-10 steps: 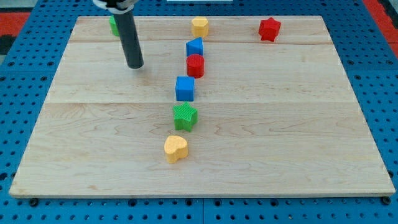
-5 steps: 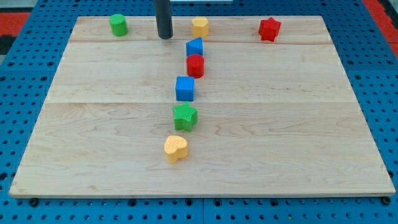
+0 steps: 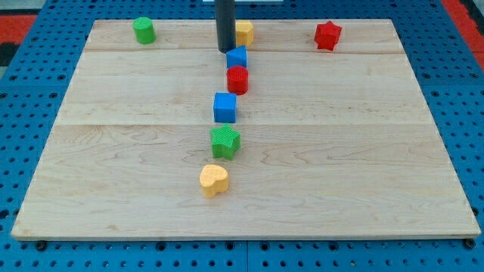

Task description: Place the blue triangle towards the bottom left side of the red star

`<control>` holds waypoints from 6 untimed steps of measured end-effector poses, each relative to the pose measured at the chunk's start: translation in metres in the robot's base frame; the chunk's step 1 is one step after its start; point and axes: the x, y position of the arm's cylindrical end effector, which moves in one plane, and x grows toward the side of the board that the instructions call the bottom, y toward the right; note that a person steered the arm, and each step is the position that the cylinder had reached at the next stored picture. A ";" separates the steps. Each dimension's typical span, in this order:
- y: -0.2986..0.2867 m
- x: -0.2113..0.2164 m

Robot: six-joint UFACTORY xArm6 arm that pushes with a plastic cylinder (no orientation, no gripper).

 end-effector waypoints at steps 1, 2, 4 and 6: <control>0.000 0.004; -0.007 0.004; -0.021 0.016; 0.028 0.017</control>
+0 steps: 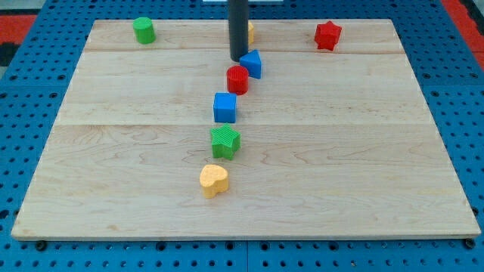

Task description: Place the blue triangle towards the bottom left side of the red star

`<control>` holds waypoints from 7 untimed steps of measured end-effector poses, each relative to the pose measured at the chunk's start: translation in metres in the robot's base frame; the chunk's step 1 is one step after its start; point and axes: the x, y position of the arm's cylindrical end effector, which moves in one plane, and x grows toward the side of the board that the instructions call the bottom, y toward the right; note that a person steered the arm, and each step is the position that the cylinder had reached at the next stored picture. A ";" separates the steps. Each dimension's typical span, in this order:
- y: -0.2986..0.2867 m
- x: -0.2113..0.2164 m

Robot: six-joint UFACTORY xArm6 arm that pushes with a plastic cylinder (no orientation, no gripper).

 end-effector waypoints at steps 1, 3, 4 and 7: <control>0.018 0.018; 0.014 0.070; 0.014 0.090; 0.054 0.043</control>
